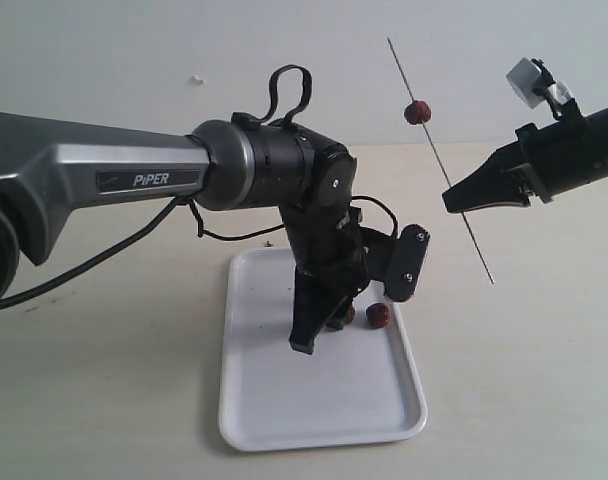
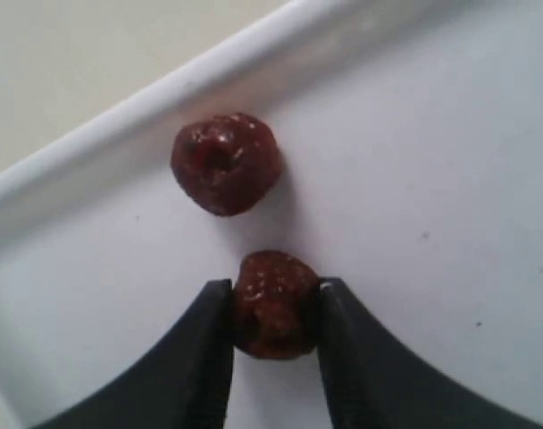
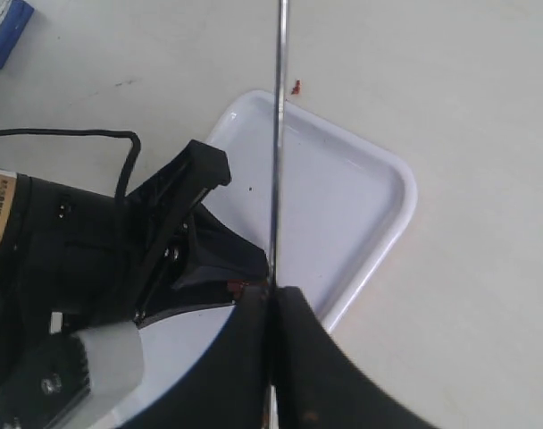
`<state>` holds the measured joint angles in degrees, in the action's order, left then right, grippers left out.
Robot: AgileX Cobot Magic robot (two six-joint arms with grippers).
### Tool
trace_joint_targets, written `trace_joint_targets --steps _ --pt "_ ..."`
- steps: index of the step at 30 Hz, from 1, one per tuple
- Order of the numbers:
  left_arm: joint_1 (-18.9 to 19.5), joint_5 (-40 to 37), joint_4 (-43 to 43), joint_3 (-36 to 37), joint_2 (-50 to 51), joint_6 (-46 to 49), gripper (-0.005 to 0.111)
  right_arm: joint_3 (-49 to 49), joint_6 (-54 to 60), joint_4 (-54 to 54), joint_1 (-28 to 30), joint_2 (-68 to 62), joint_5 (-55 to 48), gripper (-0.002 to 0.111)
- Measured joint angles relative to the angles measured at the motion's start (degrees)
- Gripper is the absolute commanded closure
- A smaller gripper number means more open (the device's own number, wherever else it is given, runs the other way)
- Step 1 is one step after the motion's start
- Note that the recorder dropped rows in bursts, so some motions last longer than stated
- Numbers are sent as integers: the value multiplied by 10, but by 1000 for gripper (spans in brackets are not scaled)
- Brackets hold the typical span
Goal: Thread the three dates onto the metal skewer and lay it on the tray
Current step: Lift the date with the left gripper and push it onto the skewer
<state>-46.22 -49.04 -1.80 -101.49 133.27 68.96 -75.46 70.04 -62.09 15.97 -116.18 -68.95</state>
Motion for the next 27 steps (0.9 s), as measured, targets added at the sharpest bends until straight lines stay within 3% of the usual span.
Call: trace_joint_targets --steps 7,12,19,24,27 --pt "53 -6 -134 0 -43 -2 76 0 -1 77 0 0 43 108" --pt "133 -53 -314 0 -82 51 76 0 -1 140 0 0 45 108" --pt "267 -184 -548 0 -103 119 76 24 82 197 -21 0 12 108" --pt "352 -202 -638 0 -103 110 76 31 115 241 -66 0 -2 108" --pt "371 -203 -644 0 -103 92 76 31 131 243 -74 0 -5 108"
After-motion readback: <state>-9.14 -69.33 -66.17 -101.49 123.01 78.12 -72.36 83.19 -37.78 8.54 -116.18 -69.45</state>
